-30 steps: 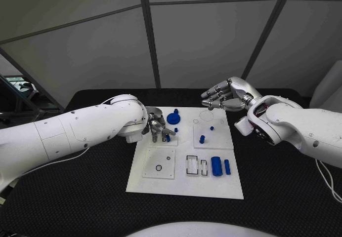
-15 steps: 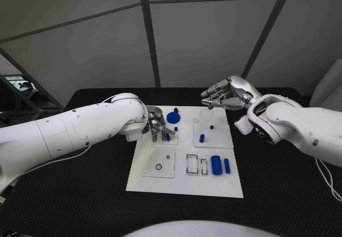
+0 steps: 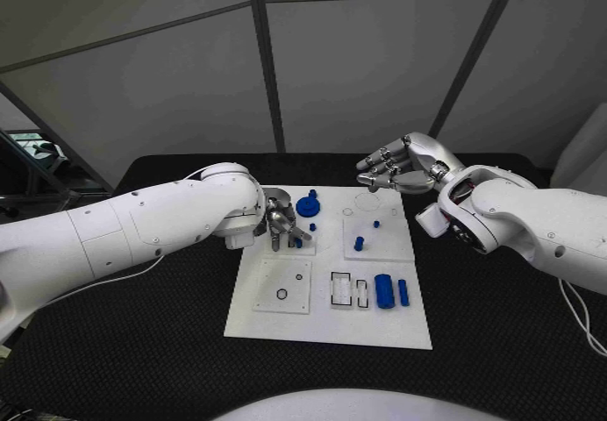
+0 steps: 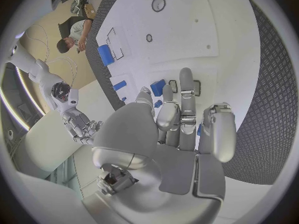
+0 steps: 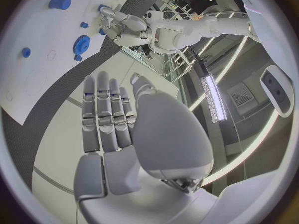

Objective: Assemble the parts on the task board

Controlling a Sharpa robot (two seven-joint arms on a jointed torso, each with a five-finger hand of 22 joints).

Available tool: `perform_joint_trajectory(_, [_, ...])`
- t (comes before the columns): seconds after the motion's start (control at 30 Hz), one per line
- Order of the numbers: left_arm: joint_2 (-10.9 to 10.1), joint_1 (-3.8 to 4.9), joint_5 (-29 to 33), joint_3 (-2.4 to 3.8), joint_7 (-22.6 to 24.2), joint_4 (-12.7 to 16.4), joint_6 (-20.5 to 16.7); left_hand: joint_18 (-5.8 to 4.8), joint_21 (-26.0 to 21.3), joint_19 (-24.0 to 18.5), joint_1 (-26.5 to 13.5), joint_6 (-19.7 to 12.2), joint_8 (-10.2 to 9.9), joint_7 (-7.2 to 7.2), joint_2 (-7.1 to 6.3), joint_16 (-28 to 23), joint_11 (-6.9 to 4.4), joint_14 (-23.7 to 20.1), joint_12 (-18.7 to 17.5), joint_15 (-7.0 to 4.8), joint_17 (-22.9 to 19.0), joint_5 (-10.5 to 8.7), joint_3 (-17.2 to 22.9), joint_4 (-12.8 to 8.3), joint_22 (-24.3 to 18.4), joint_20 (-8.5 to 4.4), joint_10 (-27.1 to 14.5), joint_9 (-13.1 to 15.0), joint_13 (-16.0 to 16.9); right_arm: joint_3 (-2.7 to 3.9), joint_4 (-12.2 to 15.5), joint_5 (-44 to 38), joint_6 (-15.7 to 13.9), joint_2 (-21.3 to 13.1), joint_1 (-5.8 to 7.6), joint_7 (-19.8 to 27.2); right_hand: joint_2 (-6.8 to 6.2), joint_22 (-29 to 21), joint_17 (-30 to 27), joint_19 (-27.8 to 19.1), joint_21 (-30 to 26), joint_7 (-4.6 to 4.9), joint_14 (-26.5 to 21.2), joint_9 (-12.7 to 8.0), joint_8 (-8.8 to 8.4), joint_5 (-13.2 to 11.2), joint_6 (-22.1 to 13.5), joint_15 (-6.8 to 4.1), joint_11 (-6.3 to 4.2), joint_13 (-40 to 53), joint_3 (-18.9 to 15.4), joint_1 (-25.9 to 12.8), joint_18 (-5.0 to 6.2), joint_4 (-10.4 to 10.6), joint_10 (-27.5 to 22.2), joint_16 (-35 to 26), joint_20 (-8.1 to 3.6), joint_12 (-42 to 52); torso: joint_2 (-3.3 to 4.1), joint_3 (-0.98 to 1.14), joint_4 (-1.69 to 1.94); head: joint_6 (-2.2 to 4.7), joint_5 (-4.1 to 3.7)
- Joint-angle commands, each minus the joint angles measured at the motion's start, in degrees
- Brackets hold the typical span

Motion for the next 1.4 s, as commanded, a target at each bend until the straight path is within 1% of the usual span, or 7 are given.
perform_joint_trajectory(0.03, [0.1,0.11,0.5,0.01,-0.4,0.0,0.7,-0.91,-0.1,0.1,0.8,-0.6,0.3,0.02,0.18,-0.2,-0.03,0.3,0.0,0.03,0.1,0.07,0.1,-0.4,0.6,-0.25,-0.4,0.2,-0.1,0.05,0.0,-0.1,0.2,0.1,0.11,0.1,0.03,-0.1,-0.1,-0.2,-0.4,-0.04,-0.1,-0.1,-0.14,0.4,-0.4,0.26,0.13,-0.1,-0.3,-0.6,0.04,0.0,-0.4,-0.4,0.28,-0.4,-0.01,-0.01,0.04,-0.01,0.00])
perform_joint_trajectory(0.3, [0.1,0.11,1.6,0.00,-0.2,-0.1,0.0,-0.91,-0.1,0.1,5.6,-1.4,-0.3,-0.39,2.76,-0.5,-0.40,0.4,-0.8,-0.19,0.4,0.35,4.1,-2.7,0.7,-0.43,-1.0,0.6,-0.8,0.05,-0.2,-0.1,0.3,0.2,0.11,0.0,0.07,-0.1,-0.1,-0.2,-0.4,-0.02,-0.2,-0.1,-0.14,0.4,-0.5,0.29,0.15,-0.1,-0.3,-0.6,0.04,0.0,-0.5,-0.5,0.31,-0.4,-0.02,0.00,0.00,0.07,-0.15])
perform_joint_trajectory(0.43, [0.0,0.11,2.1,0.00,-0.1,0.0,-0.3,-0.85,-0.3,-0.1,9.4,-2.1,-1.5,-0.60,2.85,-0.8,-0.66,0.3,-1.9,-0.36,0.6,0.78,9.2,-4.6,0.5,-0.65,-1.9,0.4,-1.7,0.05,-0.3,-0.1,0.3,0.3,0.11,0.0,0.13,-0.1,-0.1,-0.2,-0.5,-0.01,-0.3,-0.1,-0.13,0.5,-0.5,0.31,0.16,-0.1,-0.3,-0.5,0.04,-0.1,-0.6,-0.6,0.33,-0.4,0.01,-0.03,0.01,0.13,-0.24])
perform_joint_trajectory(0.57, [-0.2,0.11,2.5,0.00,-0.1,0.2,-0.5,-0.85,-0.4,-0.1,10.5,-2.3,-2.4,-0.39,0.32,-1.2,-0.59,0.2,-2.8,-0.31,0.8,1.98,16.7,-5.1,0.5,-0.72,-2.3,0.3,-2.3,0.05,-0.4,-0.1,0.4,0.3,0.11,0.0,0.17,-0.2,-0.1,-0.3,-0.6,0.00,-0.3,-0.1,-0.13,0.6,-0.6,0.32,0.17,-0.1,-0.3,-0.4,0.05,-0.1,-0.6,-0.6,0.35,-0.4,0.00,-0.01,0.04,0.23,-0.26])
perform_joint_trajectory(0.8, [-0.7,0.11,3.7,0.00,0.1,0.7,-1.4,-0.79,-0.4,-0.1,3.6,-2.7,-1.0,0.25,-10.63,-1.9,-0.45,0.6,-3.5,0.28,1.2,4.29,42.7,-6.8,0.8,-0.59,-1.7,3.1,-3.0,0.05,-0.5,-0.1,0.5,0.4,0.11,-0.1,0.21,-0.2,-0.1,-0.3,-0.6,0.01,-0.3,-0.1,-0.12,0.7,-0.6,0.33,0.18,-0.2,-0.2,-0.4,0.05,-0.2,-0.6,-0.7,0.36,-0.4,-0.01,-0.01,0.06,0.17,-0.19])
perform_joint_trajectory(1.0, [-1.8,0.11,4.2,0.01,0.3,1.7,-4.6,-0.94,-0.2,0.1,-1.9,-3.1,0.8,0.17,-11.97,-2.2,-0.29,0.9,-2.7,-0.09,1.5,5.05,50.7,-10.7,1.4,-0.42,-0.8,5.6,-2.2,0.04,-0.8,-0.1,0.5,0.3,0.11,-0.1,0.24,-0.2,-0.1,-0.3,-0.7,0.07,-0.4,-0.1,-0.11,0.7,-0.7,0.39,0.26,-0.2,-0.3,-0.6,0.05,-0.1,-0.7,-0.7,0.41,-0.4,-0.02,0.03,0.07,0.30,-0.01])
perform_joint_trajectory(1.4, [-4.8,0.10,4.2,-0.03,0.7,5.4,-11.1,-1.05,0.2,0.4,-3.8,-3.1,1.5,0.09,-12.24,-2.3,-0.34,1.0,-2.1,-0.19,1.6,5.58,52.9,-12.9,2.1,-0.46,-0.2,6.6,-1.7,0.04,-0.9,-0.1,0.3,0.1,0.11,-0.2,0.23,-0.3,-0.1,-0.4,-0.8,0.10,-0.4,-0.1,-0.11,0.7,-0.7,0.42,0.28,-0.2,-0.3,-0.7,0.04,0.0,-0.8,-0.8,0.44,-0.4,-0.10,0.05,0.18,-0.01,0.34])
